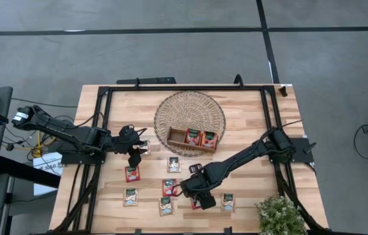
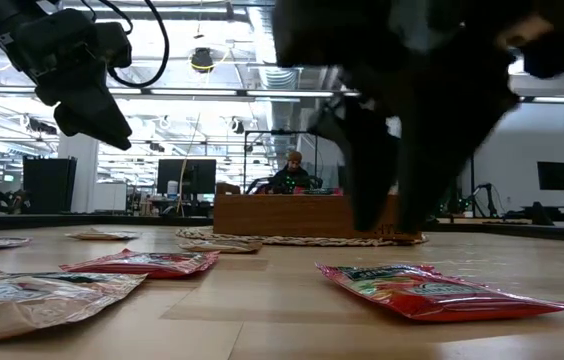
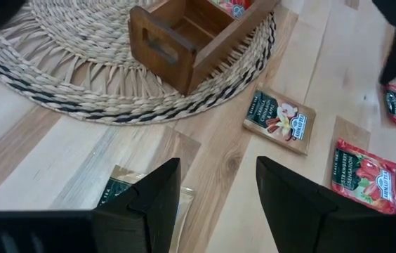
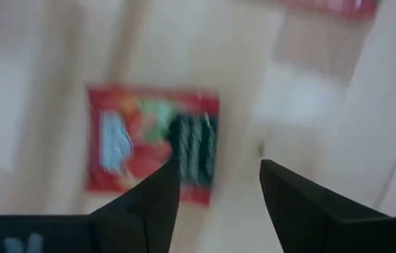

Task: Pick & Place Tea
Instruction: Put the red tea bag into the middle section of the wooden organizer

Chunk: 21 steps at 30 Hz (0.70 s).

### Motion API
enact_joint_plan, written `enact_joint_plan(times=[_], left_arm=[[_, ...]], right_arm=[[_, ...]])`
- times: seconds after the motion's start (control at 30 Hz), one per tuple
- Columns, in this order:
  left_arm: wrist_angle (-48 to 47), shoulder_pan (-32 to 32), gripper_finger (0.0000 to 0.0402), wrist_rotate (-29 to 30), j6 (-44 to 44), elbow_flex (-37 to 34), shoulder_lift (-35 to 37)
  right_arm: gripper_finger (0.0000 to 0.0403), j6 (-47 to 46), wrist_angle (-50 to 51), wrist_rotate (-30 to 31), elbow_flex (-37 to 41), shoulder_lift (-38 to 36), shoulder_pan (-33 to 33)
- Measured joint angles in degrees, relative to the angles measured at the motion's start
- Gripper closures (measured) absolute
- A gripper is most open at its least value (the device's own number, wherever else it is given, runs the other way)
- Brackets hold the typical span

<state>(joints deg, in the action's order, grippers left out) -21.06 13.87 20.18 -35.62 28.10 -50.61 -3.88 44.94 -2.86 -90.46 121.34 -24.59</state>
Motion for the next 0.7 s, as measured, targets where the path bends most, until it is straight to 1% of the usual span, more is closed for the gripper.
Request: enact_joint_plan(times=[0.07,0.33,0.53,0.63,0.7], left_arm=[[0.14,0.00,0.0223,0.00,0.00,0.00,0.00],[0.50,0.00,0.0223,-0.01,-1.20,0.00,-0.01],[0.59,0.02,0.0223,0.00,-1.49,0.00,-0.02],[0.60,0.02,0.0223,0.00,-1.51,0.00,-0.02],[0.63,0.02,0.0223,0.00,-1.49,0.00,0.00]], right_arm=[[0.0215,0.04,-1.26,0.21,-0.26,-0.07,0.45],[0.0215,1.38,-0.88,0.06,-0.15,-0.07,1.02],[0.0215,1.38,-0.94,-1.47,-0.15,-0.07,0.75],[0.0214,1.16,-2.26,-1.37,-0.33,1.46,0.68],[0.0213,0.94,-0.80,-1.83,0.02,2.24,0.42]])
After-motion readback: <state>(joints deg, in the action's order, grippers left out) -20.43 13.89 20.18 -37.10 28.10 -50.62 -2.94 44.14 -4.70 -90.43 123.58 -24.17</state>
